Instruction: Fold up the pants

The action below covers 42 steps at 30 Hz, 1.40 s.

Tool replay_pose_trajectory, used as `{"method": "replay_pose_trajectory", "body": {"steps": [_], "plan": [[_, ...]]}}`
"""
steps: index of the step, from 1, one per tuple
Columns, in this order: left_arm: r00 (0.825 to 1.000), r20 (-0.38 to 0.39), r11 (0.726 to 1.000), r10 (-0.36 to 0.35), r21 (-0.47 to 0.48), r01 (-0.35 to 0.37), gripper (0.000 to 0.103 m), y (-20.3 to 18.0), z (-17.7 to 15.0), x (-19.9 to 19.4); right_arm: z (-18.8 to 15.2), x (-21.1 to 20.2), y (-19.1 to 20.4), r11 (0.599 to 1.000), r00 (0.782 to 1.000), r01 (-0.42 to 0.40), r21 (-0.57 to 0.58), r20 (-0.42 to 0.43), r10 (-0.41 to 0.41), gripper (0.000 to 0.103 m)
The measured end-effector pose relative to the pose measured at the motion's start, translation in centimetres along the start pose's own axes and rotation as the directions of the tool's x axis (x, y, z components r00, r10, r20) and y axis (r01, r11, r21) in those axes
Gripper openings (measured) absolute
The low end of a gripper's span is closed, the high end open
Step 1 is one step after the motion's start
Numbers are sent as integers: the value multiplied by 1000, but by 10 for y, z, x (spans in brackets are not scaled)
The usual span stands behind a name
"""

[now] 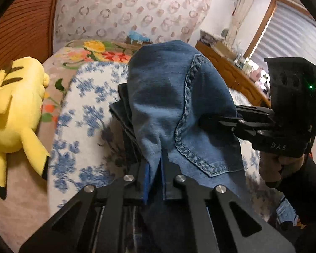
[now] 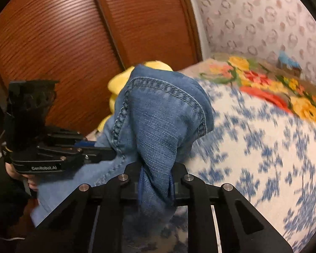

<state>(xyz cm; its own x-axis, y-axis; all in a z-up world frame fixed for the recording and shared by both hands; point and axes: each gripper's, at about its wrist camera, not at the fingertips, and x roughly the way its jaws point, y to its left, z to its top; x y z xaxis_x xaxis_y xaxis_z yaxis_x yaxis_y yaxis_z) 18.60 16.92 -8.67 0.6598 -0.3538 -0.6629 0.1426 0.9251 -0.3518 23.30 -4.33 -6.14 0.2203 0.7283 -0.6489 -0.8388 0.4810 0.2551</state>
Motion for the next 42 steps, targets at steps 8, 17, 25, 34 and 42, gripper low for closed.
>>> {"method": "replay_pose_trajectory", "body": {"steps": [8,17,25,34,42], "plan": [[989,137,998,58,-16,-57,4,26,35,-48,75,12,38,992,997,-37,-118,64,44,15],[972,170,986,164,-31,-161,4,75,94,-44,140,66,30,990,989,-77,-121,117,91,15],[973,88,977,212,-35,-210,5,105,136,15,152,118,-39,998,994,-9,55,106,3,15],[975,68,976,211,32,-214,7,76,121,34,135,152,-94,984,990,139,111,-45,-135,34],[964,-1,963,267,29,-267,8,72,87,50,132,115,-105,970,970,241,39,-47,-239,44]]}}
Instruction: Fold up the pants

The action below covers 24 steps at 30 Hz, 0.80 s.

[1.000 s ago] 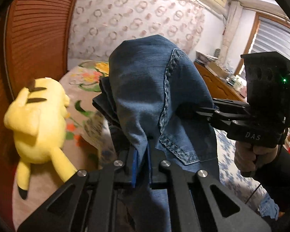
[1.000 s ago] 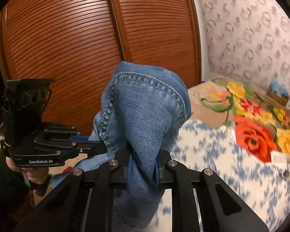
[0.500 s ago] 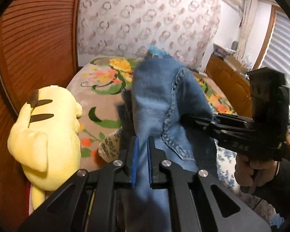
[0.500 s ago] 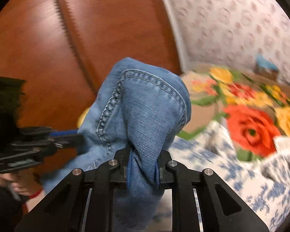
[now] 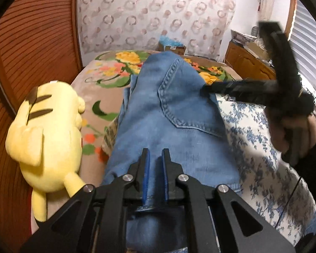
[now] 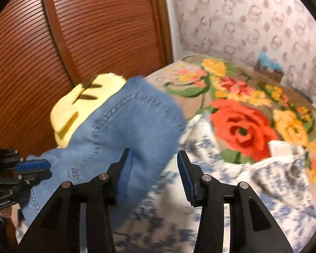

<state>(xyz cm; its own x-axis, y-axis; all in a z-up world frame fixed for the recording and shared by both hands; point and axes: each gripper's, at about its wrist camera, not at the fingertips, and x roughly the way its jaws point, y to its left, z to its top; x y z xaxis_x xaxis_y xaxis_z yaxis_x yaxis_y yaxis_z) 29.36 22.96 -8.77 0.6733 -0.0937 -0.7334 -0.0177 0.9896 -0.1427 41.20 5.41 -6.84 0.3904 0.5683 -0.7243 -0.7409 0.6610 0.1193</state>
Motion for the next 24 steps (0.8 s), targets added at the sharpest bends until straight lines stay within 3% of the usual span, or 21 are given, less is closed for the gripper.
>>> {"method": "replay_pose_trajectory", "body": {"steps": [4,5,9,15,24], "plan": [[1000,3,1000,9,-9,-9,8,-3,-11,-4,12,-17,0,999,996,-43,-14,72,44,42],[1000,2,1000,8,-12,-8,8,-2,-14,-4,16,-15,4,998,995,-63,-17,77,64,36],[1000,6,1000,13,-27,-13,8,-2,-22,-2,27,13,19,997,997,-69,-34,42,70,25],[999,21,999,33,-38,-33,8,-6,-23,-7,24,51,17,999,999,-34,-23,-10,34,25],[994,75,997,79,-5,-78,11,-33,-25,-38,-3,-16,19,999,997,-39,6,67,38,25]]}}
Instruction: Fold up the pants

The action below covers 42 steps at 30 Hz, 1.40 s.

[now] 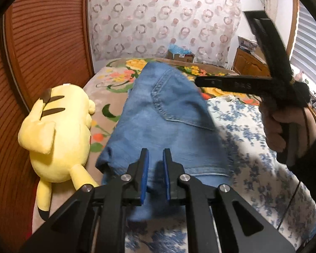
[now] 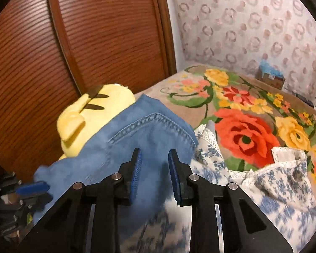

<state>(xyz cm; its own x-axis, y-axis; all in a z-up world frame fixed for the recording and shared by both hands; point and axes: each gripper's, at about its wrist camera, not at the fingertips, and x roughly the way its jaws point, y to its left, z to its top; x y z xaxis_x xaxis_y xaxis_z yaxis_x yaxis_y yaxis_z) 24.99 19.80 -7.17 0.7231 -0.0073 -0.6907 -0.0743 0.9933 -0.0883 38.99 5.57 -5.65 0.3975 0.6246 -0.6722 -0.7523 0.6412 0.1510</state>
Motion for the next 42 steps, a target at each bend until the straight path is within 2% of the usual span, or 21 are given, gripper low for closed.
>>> {"method": "replay_pose_trajectory", "body": {"steps": [11,17,19,23,26,30,36,42], "plan": [[996,87,998,-15,55,10,21,-48,-5,-60,-51,-131,11,999,992,26,40,121,-31,25],[991,132,997,-20,78,9,34,-76,-8,-84,-82,-183,16,995,982,77,57,168,-86,26],[988,151,996,-23,83,11,39,-87,-10,-92,-93,-200,16,993,978,100,67,179,-111,29],[983,183,996,-3,91,-14,40,-107,-15,-105,-120,-240,15,981,958,164,106,218,-184,36],[977,210,995,-34,102,13,40,-122,-20,-116,-140,-268,15,965,937,223,138,242,-251,41],[971,234,993,-40,113,13,41,-143,-27,-129,-165,-302,13,941,909,282,188,259,-325,46],[964,243,987,-108,139,76,41,-175,-41,-147,-195,-344,19,888,848,394,238,277,-451,54],[960,256,985,-117,150,80,43,-201,-51,-165,-218,-374,20,850,809,438,293,285,-515,68]]}}
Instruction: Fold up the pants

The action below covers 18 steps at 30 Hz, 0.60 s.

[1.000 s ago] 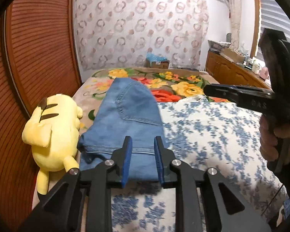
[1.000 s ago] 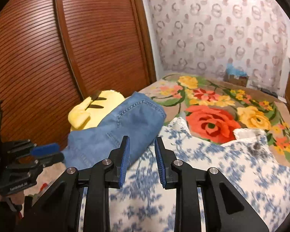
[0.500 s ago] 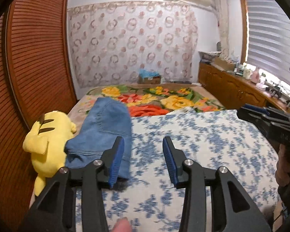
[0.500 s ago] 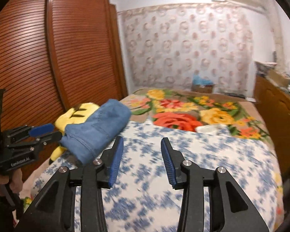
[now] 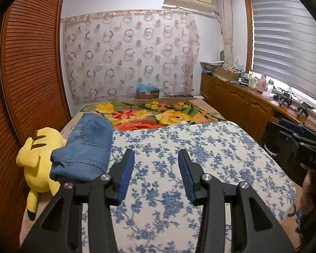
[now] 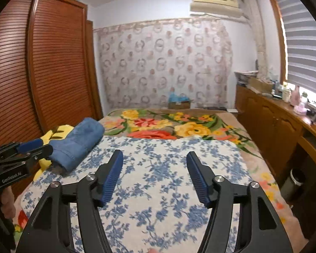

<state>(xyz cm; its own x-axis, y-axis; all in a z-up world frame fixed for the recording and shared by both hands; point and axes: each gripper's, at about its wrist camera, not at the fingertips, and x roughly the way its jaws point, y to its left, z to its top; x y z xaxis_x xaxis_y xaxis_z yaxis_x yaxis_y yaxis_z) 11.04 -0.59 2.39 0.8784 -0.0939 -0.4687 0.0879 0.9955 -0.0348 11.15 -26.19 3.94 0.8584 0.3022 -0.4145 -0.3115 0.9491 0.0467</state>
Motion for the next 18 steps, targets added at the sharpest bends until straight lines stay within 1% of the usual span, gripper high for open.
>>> {"method": "replay_pose_trajectory", "body": {"steps": [3,6,9,18], "plan": [[1000,13,1000,-4,4,4,43,-9,-1,-8,-3,-10,-8,1000,1000,17,14,14,-17,71],[1000,21,1000,10,6,-10,44,-13,-4,-13,-5,-16,-11,999,999,35,24,26,-35,72],[999,30,1000,20,5,-20,45,-14,-5,-17,-6,-17,-13,999,999,36,31,25,-37,72],[999,21,1000,30,6,-30,47,-14,-7,-17,-10,-19,-17,998,999,43,39,26,-44,72]]}}
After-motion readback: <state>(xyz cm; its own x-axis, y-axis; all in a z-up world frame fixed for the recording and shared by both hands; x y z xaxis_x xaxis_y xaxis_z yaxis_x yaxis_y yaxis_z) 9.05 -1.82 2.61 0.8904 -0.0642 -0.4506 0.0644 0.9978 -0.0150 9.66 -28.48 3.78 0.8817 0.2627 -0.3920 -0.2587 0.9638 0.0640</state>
